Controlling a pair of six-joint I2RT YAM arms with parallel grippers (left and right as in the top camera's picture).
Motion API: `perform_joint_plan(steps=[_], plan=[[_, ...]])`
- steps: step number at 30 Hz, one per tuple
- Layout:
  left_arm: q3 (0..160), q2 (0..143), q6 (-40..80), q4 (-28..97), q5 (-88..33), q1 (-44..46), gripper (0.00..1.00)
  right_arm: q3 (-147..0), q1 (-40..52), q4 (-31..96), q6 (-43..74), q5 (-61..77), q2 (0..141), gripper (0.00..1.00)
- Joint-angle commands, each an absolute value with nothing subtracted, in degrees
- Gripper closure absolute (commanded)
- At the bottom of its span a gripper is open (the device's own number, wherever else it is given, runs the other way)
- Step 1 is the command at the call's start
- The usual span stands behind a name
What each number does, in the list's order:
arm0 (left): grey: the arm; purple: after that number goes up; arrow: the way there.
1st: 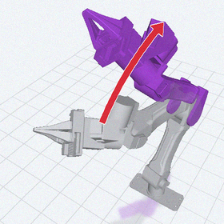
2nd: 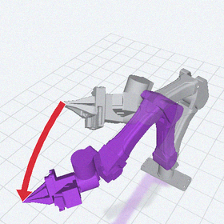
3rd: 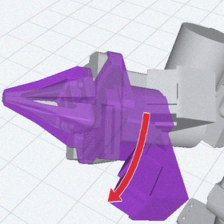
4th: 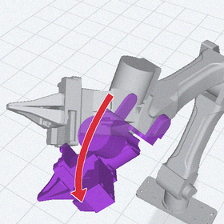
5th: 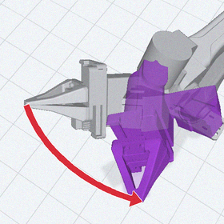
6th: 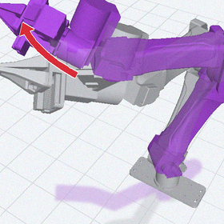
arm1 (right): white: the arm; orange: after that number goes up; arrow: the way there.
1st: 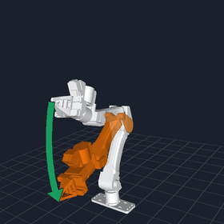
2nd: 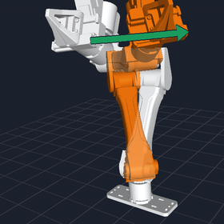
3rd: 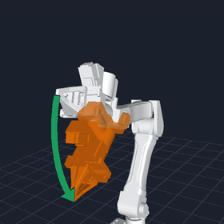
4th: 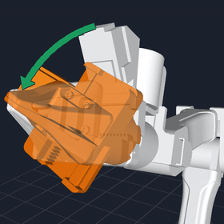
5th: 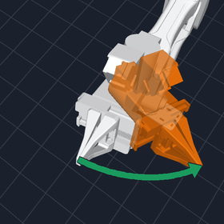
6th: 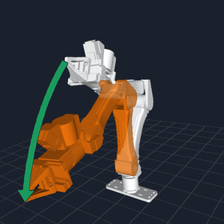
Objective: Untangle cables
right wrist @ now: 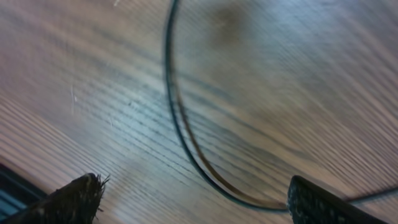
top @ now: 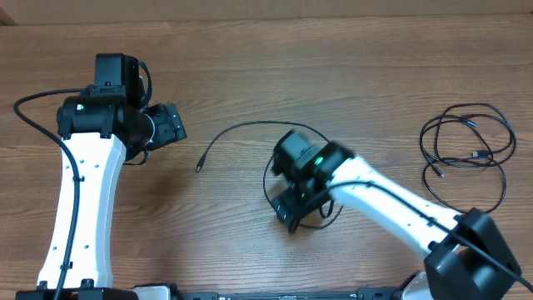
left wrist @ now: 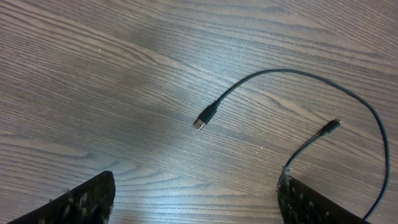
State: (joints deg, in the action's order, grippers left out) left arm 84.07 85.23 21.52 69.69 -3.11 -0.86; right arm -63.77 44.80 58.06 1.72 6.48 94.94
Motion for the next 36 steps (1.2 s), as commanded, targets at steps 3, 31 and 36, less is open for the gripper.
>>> perform_joint_plan(steps=[3, 31, 36], plan=[[85.36, 84.42, 22.52, 69.84, -2.35, -1.17, 0.17, -60.40, 50.59, 55.33, -1.80, 1.72, 94.63, 0.08], [85.36, 84.42, 22.55, 70.50, -2.59, -1.15, 0.17, -50.06, 52.29, 43.18, 1.93, -2.04, 94.63, 0.69], [85.36, 84.42, 22.57, 70.63, -2.59, -1.15, 0.17, -49.32, 52.29, 43.13, 3.03, -1.83, 94.63, 0.71]])
